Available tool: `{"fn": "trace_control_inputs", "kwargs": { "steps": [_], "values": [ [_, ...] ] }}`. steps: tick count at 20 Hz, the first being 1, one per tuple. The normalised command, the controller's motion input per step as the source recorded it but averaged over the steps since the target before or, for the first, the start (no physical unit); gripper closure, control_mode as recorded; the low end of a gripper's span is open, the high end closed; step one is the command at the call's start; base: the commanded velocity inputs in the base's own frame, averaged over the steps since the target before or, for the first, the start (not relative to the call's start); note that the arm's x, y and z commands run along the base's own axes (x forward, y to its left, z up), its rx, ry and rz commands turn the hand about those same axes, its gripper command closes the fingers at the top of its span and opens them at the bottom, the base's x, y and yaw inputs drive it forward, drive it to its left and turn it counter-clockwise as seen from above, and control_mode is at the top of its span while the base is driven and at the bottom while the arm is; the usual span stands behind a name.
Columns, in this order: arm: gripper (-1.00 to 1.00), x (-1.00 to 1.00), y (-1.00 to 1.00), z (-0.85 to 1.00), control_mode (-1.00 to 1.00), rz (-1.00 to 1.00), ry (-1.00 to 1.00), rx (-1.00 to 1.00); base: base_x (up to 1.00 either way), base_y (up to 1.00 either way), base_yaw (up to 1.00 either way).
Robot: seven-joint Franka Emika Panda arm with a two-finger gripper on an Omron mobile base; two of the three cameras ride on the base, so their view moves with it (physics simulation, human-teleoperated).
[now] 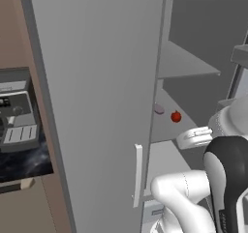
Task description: Take the bell pepper, eggplant, and eggplant from the freezer and place them in the bowl on the counter.
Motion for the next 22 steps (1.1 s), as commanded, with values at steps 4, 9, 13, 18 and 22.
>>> {"fn": "trace_control_inputs", "kwargs": {
  "steps": [4, 9, 13, 18, 22],
  "values": [
    [-1.00, 0.00, 0.00, 0.00, 1.00, 0.00, 0.00, 0.00, 0.71, 0.06, 0.06],
    [-1.00, 0.00, 0.00, 0.00, 1.00, 0.00, 0.00, 0.00, 0.60, 0.00, 0.00],
    [-1.00, 0.27, 0.00, -0.02, -1.00, 0.00, 0.00, 0.00, 0.25, 0.00, 0.00],
    [-1.00, 0.54, -0.22, -0.13, -1.00, 0.00, 0.00, 0.00, 0.00, 0.00, 0.00],
    [-1.00, 0.41, -0.26, -0.26, -1.00, -0.01, 0.00, 0.00, 0.00, 0.00, 0.00]
  ]
}}
